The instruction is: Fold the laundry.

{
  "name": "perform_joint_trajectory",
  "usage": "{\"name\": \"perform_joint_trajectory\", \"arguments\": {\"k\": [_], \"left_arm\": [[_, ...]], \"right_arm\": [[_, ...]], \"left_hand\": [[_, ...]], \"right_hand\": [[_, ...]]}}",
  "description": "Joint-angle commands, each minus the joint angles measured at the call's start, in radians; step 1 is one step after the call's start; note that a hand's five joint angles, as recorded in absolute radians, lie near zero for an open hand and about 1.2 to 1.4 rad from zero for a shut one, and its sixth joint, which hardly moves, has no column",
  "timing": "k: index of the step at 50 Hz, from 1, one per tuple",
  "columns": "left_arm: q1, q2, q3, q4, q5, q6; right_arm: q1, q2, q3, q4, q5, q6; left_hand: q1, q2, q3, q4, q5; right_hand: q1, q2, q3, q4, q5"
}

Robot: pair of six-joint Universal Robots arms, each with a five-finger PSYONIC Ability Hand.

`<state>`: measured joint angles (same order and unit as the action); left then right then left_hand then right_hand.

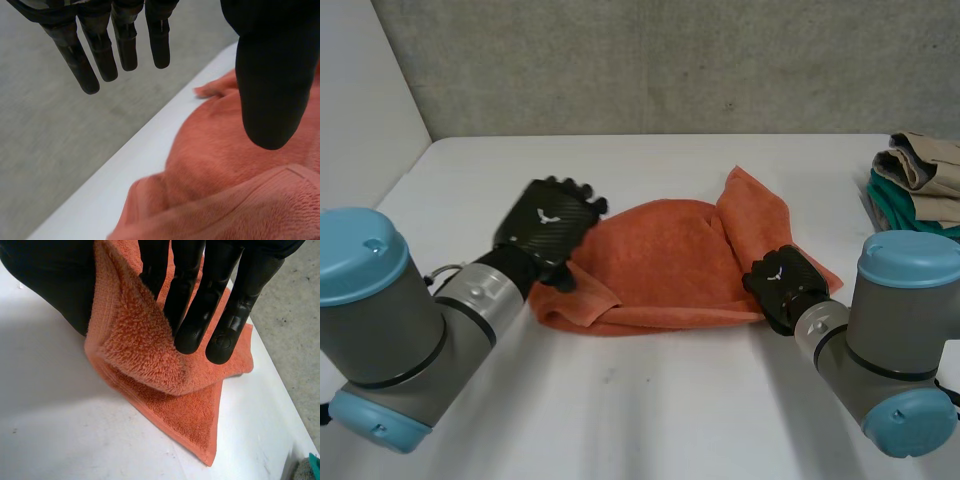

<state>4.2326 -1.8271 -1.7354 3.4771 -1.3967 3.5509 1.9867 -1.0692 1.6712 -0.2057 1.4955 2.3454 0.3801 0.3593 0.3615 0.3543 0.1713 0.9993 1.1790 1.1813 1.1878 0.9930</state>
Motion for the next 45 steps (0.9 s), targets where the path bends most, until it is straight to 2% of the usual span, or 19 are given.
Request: {"name": "perform_joint_trajectory", "arguments": {"k": [1, 6, 7, 11, 14, 18, 33, 41, 45], "left_arm": [[-0.005, -0.155, 0.094, -0.039, 0.127, 0.264], [-0.019, -0.267, 0.227, -0.180, 0.127, 0.370], [-0.028, -0.302, 0.269, -0.241, 0.127, 0.394], [-0.029, -0.382, 0.368, -0.373, 0.123, 0.427], [-0.025, -0.412, 0.408, -0.418, 0.122, 0.431], [-0.023, -0.428, 0.435, -0.426, 0.108, 0.431], [-0.022, -0.426, 0.439, -0.424, 0.027, 0.428], [-0.017, -0.388, 0.415, -0.398, -0.074, 0.381], [0.018, -0.275, 0.343, -0.382, -0.102, 0.259]], "right_arm": [[0.001, 0.002, 0.007, 0.002, 0.000, 0.000], [0.001, 0.002, 0.013, -0.001, -0.001, 0.000], [0.001, 0.002, 0.015, -0.001, -0.001, 0.000], [0.000, 0.002, 0.015, -0.001, -0.001, 0.000], [-0.002, 0.003, 0.015, -0.001, -0.001, 0.000], [-0.005, 0.003, 0.015, -0.001, -0.001, 0.000], [-0.011, 0.003, 0.010, -0.001, -0.001, 0.000], [-0.009, 0.002, 0.007, 0.000, 0.000, 0.000], [-0.008, 0.000, 0.002, 0.002, 0.000, 0.000]], "left_hand": [[0.033, 0.054, 0.052, 0.059, 0.067], [0.036, 0.057, 0.055, 0.062, 0.070], [0.036, 0.057, 0.055, 0.062, 0.070], [0.077, 0.098, 0.095, 0.103, 0.111], [0.109, 0.130, 0.128, 0.135, 0.144], [0.232, 0.253, 0.251, 0.258, 0.267], [0.955, 0.975, 0.973, 0.980, 0.989], [0.978, 0.999, 0.997, 1.004, 1.013], [0.967, 0.988, 0.985, 0.992, 1.001]], "right_hand": [[0.397, 0.217, 0.215, 0.208, 0.229], [0.397, 0.217, 0.215, 0.208, 0.229], [0.397, 0.217, 0.215, 0.208, 0.229], [0.397, 0.217, 0.215, 0.208, 0.229], [0.397, 0.217, 0.215, 0.208, 0.229], [0.397, 0.217, 0.215, 0.208, 0.229], [0.397, 0.217, 0.215, 0.208, 0.229], [0.397, 0.217, 0.215, 0.208, 0.229], [0.397, 0.217, 0.215, 0.208, 0.229]]}}
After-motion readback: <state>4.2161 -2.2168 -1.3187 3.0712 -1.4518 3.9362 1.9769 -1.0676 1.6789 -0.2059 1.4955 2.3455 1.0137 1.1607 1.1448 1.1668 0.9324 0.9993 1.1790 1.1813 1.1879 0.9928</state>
